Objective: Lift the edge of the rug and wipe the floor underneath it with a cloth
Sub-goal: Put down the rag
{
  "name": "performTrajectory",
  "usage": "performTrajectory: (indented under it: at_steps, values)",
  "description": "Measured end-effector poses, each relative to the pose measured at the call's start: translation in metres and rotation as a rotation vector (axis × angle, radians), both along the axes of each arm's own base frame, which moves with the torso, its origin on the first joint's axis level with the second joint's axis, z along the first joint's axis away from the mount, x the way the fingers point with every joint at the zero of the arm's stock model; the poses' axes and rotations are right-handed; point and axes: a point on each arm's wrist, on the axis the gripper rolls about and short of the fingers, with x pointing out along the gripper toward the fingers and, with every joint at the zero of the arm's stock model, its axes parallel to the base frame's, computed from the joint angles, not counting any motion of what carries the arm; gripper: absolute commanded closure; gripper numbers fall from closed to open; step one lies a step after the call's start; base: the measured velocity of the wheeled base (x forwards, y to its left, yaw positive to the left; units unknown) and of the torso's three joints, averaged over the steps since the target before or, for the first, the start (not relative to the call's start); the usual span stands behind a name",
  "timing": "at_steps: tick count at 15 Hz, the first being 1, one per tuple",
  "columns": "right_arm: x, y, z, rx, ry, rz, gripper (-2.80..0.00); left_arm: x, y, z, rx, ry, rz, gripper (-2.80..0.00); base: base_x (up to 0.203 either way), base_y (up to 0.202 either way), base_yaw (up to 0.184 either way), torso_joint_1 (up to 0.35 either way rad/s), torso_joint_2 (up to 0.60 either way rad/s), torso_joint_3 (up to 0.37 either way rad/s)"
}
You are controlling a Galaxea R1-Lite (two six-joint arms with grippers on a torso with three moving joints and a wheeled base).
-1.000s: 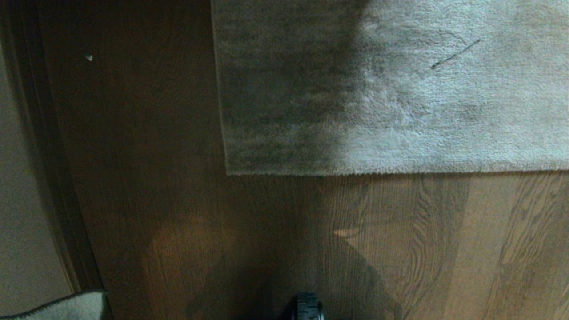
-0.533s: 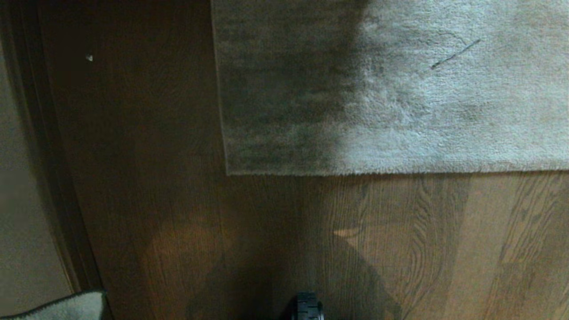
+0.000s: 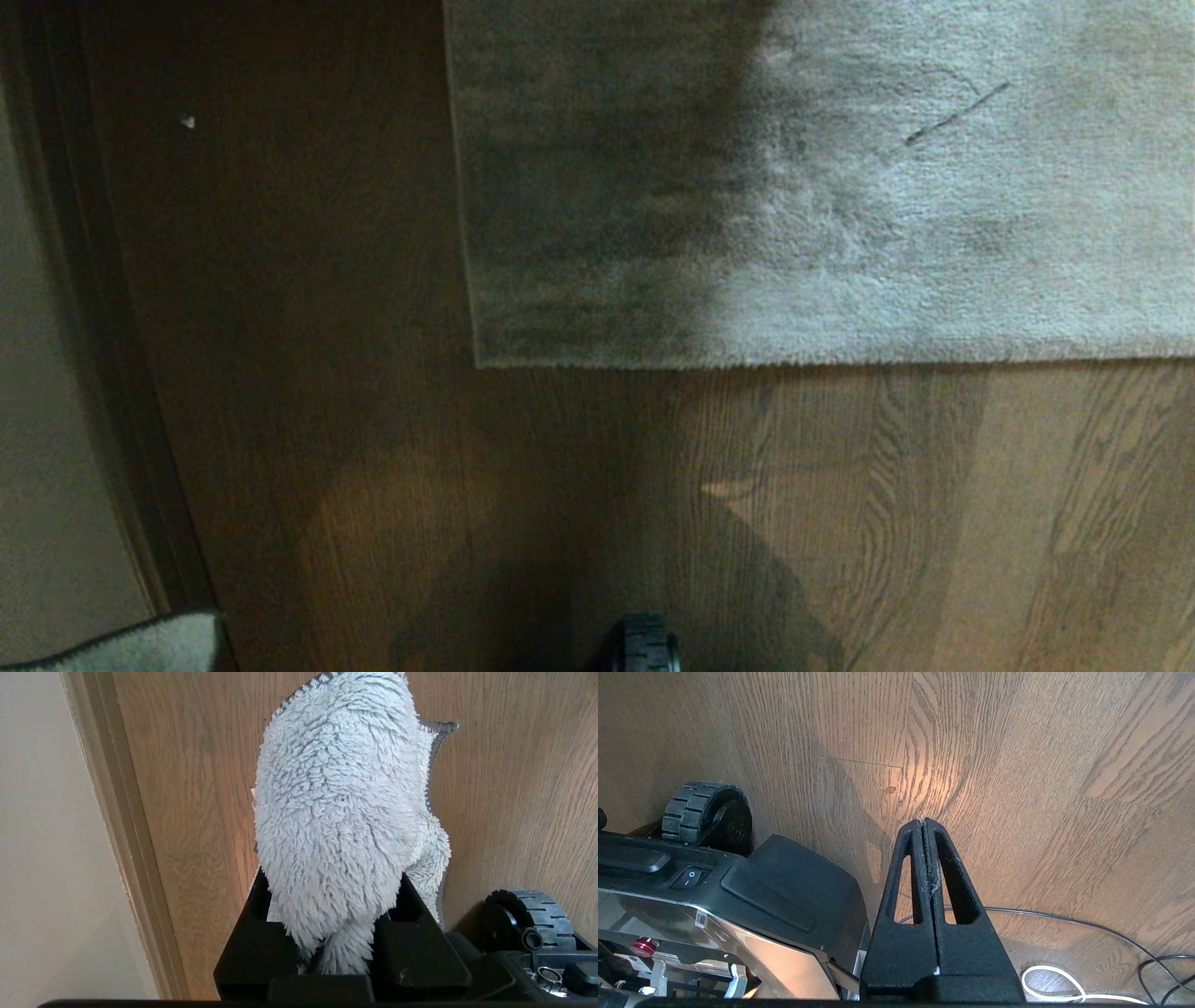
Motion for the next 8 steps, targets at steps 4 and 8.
performTrajectory:
  at_steps: [4,8]
  values:
    - [0.0001,0.0,0.0,0.0,0.001,-0.01,0.0,0.0,0.0,0.0,0.0,0.0,0.0,0.0,0.0,0.0,0.0,0.0,0.0,0.0]
    - [0.0001,0.0001,0.0,0.001,0.002,-0.052,0.0,0.0,0.0,0.0,0.0,0.0,0.0,0.0,0.0,0.0,0.0,0.0,0.0,0.0]
